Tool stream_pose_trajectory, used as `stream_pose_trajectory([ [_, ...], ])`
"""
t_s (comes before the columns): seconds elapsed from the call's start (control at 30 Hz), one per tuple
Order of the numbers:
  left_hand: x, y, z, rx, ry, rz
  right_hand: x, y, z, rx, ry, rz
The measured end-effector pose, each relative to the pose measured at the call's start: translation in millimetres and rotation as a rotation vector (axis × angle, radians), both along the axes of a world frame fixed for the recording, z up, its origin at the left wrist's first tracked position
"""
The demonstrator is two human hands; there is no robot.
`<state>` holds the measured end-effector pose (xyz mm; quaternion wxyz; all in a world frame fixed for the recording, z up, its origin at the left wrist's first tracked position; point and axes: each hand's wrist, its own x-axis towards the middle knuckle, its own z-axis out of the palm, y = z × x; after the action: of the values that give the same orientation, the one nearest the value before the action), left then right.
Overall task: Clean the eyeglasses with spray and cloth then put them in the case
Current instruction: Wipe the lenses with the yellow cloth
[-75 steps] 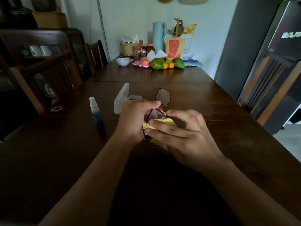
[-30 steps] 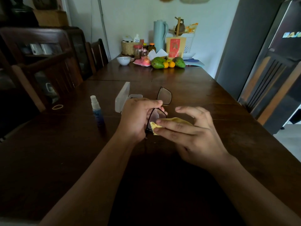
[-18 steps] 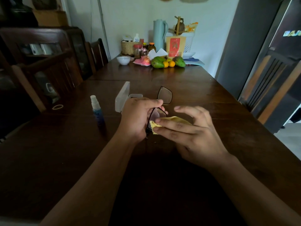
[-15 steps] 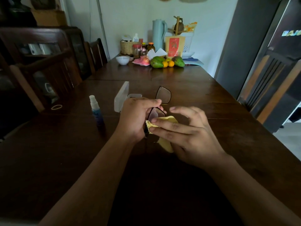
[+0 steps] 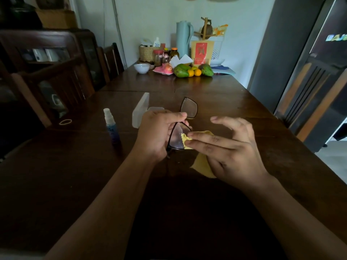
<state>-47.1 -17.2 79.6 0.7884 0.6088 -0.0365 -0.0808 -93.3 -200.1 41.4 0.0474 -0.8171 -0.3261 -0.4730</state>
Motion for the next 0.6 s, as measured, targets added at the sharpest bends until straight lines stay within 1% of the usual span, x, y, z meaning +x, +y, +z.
stream_pose_trajectory([
  [0.1,1,-2,-1,-0.040,-0.028,0.026,2,-1,1,0.042,0.004,-0.043],
  [0.27,0,0,1,-0.034,-0.001,-0.024,1,-1,0,0.008,0.019,0.033],
  [0.43,0,-6,-2,-0.065,-0.027,0.053,3,3,1,0.047,0.034,-0.094],
  [0.6,0,-7,-4,-0.030,-0.045,0.084,3,14,2,0.076,0.050,-0.153],
])
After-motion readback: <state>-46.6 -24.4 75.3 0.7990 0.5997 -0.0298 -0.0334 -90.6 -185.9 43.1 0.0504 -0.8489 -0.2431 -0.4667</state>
